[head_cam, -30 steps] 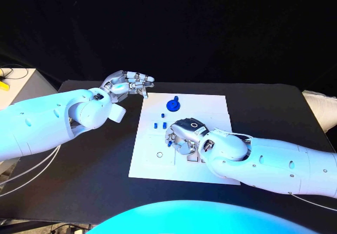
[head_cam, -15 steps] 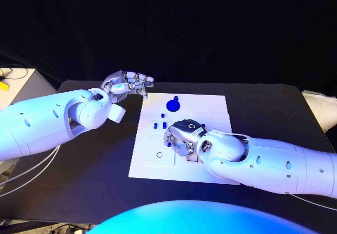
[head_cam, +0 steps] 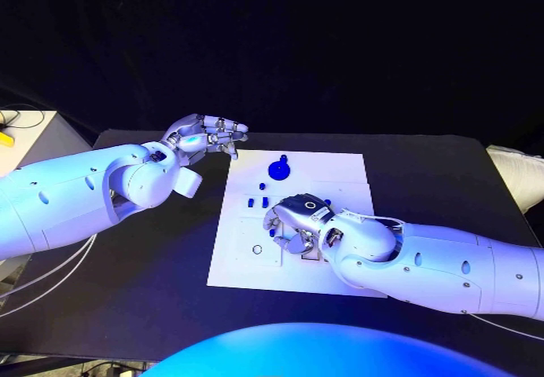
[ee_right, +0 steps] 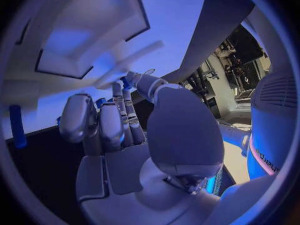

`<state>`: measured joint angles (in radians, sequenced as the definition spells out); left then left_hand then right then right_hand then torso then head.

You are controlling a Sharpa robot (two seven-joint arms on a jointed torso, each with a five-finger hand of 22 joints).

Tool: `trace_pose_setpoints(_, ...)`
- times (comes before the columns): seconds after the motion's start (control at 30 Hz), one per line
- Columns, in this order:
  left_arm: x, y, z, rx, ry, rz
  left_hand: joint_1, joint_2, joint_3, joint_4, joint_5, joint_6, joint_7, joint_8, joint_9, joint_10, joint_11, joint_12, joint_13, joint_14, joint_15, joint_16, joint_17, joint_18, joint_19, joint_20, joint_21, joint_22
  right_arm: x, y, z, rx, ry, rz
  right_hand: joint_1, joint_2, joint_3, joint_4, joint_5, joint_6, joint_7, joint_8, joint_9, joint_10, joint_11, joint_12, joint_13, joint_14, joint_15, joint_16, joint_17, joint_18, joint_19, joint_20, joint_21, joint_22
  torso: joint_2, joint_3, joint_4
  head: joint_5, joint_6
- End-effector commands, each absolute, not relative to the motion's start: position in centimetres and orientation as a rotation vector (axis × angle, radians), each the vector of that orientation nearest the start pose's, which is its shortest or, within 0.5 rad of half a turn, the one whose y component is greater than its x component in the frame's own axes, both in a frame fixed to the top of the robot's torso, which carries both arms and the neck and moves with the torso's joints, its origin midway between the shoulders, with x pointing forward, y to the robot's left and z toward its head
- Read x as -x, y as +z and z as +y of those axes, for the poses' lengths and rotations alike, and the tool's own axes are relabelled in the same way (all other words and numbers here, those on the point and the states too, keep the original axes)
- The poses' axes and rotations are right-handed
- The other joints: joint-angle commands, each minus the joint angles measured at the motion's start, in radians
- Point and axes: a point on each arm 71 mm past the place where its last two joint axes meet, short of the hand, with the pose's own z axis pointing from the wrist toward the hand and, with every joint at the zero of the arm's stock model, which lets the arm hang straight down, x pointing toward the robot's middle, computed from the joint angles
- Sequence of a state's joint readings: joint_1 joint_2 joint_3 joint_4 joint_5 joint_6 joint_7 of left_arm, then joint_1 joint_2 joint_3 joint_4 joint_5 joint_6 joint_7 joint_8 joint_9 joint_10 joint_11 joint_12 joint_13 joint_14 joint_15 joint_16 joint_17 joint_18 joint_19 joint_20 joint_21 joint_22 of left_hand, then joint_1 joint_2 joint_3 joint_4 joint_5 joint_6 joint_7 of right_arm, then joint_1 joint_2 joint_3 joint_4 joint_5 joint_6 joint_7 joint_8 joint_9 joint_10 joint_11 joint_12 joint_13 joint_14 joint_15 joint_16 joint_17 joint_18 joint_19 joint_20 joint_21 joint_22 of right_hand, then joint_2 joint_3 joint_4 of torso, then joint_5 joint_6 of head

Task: Assemble the parts on the task board

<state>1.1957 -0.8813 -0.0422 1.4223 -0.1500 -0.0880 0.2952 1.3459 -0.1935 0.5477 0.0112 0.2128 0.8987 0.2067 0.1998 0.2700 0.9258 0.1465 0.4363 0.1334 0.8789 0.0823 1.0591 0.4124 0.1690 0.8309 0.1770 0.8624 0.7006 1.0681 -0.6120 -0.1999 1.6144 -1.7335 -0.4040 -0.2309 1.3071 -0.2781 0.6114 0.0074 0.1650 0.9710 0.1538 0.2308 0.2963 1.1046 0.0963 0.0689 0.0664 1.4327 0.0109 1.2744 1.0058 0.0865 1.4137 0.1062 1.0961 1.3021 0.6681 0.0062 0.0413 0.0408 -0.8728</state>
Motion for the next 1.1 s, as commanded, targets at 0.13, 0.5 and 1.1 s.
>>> trace_pose_setpoints(0.13, -49.9, -19.1, 24.4, 0.987, -1.539, 1.621, 0.006, 0.003, -0.005, 0.0, -0.002, -0.005, 0.0, 0.006, -0.001, -0.007, -0.001, 0.006, -0.001, 0.003, -0.003, -0.006, -0.001, 0.015, 0.008, -0.002, -0.006, -0.001, -39.0, -26.7, -6.7, 0.437, 0.823, 1.633, 0.02, 0.002, -0.051, -0.003, -0.01, -0.028, 0.002, -0.024, -0.005, -0.051, 0.007, 0.014, 0.0, -0.029, 0.005, -0.029, -0.056, 0.021, -0.024, 0.005, -0.069, -0.036, 0.0, 0.001, 0.0001, -0.002, 0.0)
trace_pose_setpoints(0.5, -49.9, -19.1, 24.5, 0.988, -1.538, 1.623, 0.007, 0.004, -0.005, 0.0, -0.003, -0.004, 0.0, 0.007, -0.001, -0.007, -0.001, 0.007, -0.001, 0.003, -0.003, -0.007, -0.002, 0.015, 0.008, -0.002, -0.008, -0.002, -38.7, -25.5, -8.8, 0.35, 0.836, 1.588, 0.037, 0.014, -0.099, 0.005, -0.006, -0.028, 0.001, -0.035, -0.005, -0.059, 0.005, 0.052, 0.006, -0.026, 0.003, -0.018, -0.054, 0.021, -0.017, 0.005, -0.071, -0.038, -0.001, 0.0005, -0.0005, -0.011, 0.0)
trace_pose_setpoints(1.1, -49.8, -19.3, 24.4, 0.988, -1.546, 1.63, 0.007, 0.003, -0.007, 0.001, -0.003, -0.004, -0.001, 0.007, -0.001, -0.006, -0.001, 0.008, -0.002, 0.003, -0.003, -0.007, -0.003, 0.015, 0.009, -0.002, -0.009, -0.003, -42.8, -21.6, -17.4, 0.358, 0.672, 1.699, 0.016, -0.012, -0.105, 0.025, 0.013, -0.017, -0.005, -0.057, -0.004, -0.008, -0.01, 0.094, -0.001, 0.043, -0.011, 0.068, 0.079, -0.013, 0.062, -0.01, 0.107, 0.063, 0.0, 0.0023, -0.0022, -0.034, 0.02)
